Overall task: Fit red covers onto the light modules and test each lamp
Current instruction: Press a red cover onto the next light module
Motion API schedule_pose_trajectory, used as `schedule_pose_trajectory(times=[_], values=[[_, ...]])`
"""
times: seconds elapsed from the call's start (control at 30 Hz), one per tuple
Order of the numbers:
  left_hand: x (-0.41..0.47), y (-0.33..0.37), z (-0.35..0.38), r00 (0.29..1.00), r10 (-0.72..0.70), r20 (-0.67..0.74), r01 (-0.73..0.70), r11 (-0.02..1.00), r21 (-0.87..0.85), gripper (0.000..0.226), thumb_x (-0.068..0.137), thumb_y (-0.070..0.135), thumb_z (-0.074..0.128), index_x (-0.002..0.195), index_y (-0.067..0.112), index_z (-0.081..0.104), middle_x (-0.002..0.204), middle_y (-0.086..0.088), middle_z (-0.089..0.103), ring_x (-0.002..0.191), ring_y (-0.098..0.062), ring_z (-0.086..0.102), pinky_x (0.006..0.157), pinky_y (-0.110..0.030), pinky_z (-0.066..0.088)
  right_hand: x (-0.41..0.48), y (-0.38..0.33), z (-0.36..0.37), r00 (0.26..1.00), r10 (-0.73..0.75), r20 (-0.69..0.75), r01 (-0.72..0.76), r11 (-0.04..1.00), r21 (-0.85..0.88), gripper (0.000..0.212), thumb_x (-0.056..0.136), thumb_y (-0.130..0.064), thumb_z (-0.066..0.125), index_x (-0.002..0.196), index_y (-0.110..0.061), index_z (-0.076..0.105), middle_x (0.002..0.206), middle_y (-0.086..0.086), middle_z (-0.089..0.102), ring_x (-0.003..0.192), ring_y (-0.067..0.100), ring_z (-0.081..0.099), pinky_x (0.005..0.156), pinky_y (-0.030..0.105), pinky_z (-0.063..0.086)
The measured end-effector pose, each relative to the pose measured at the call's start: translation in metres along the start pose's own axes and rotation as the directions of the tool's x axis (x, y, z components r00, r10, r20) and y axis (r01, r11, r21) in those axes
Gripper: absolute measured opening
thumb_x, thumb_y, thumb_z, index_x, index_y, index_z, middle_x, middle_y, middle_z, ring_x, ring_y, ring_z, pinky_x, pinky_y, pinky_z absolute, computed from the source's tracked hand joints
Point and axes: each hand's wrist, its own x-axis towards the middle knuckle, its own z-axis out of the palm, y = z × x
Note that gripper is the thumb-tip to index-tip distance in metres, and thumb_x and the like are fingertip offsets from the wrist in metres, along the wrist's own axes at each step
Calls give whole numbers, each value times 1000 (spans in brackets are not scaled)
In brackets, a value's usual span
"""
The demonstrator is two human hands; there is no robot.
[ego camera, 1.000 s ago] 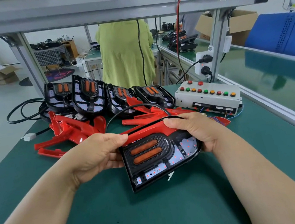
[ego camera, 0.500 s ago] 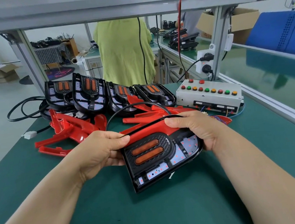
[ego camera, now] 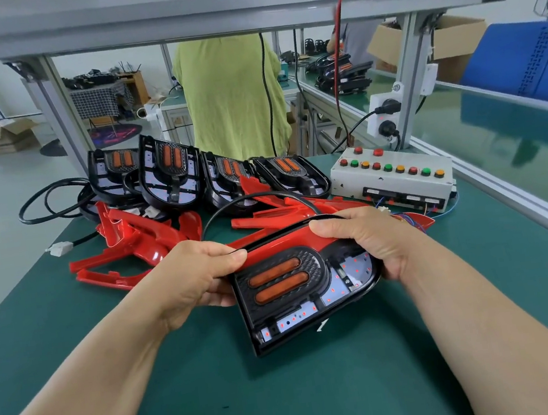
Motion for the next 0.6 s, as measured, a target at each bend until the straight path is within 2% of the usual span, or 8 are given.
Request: schedule_pose_trajectory(times=[0.13,0.2,0.3,0.37,0.4,0.43,0.5,0.6], values=[[2,-1,0,997,45,-56,-43,999,31,22,96,28,61,98,11,75,94,-14,77,75,-20,71,61,-25,55,0,0,3,1000,15,18,-16,999,35,48,54,-31,88,92,-5,77,101,24,74,77,30,73,72,39,61],[3,-1,0,994,72,-84,-70,997,30,23,95,31,61,96,14,76,93,-13,77,72,-18,70,63,-25,56,0,-1,4,1000,29,12,-30,998,64,60,57,-33,87,104,1,72,105,26,72,83,32,72,80,45,61],[2,2,-1,993,91,-70,-89,996,26,43,89,54,57,88,15,76,81,-7,75,62,-12,65,60,-25,54,-3,-4,1,999,46,17,-47,995,84,72,64,-37,83,118,7,66,113,27,70,97,36,69,91,52,57],[5,2,-4,984,102,-143,-102,995,12,58,79,70,50,91,18,74,68,0,69,58,-10,62,64,-29,53,-5,-6,-3,999,43,32,-45,995,88,70,67,-37,80,119,8,64,114,28,69,98,36,68,91,51,57],[9,1,-6,968,126,-215,-122,992,34,60,79,71,49,95,18,73,66,3,69,58,-10,63,68,-31,54,-6,-7,-4,999,35,36,-38,996,75,71,66,-37,80,118,8,64,114,28,69,98,36,68,90,50,57],[12,-1,-7,940,166,-297,-143,985,96,54,84,68,51,95,19,73,66,5,70,60,-10,65,73,-34,56,-6,-7,-5,999,26,36,-28,998,58,72,64,-37,80,117,9,64,113,28,70,97,35,68,90,49,57],[21,-6,-10,870,283,-404,-164,939,303,27,92,51,60,87,28,74,74,10,73,69,-9,68,76,-33,57,-7,-6,-5,999,14,41,-16,999,40,70,61,-36,82,113,8,67,110,26,72,90,32,71,88,44,58],[33,-12,-5,836,398,-379,-173,845,505,6,91,34,68,86,35,72,83,11,70,78,3,62,59,-7,44,-6,-6,-5,999,6,52,-8,999,45,65,60,-35,82,109,7,69,108,25,72,87,30,73,86,42,59]])
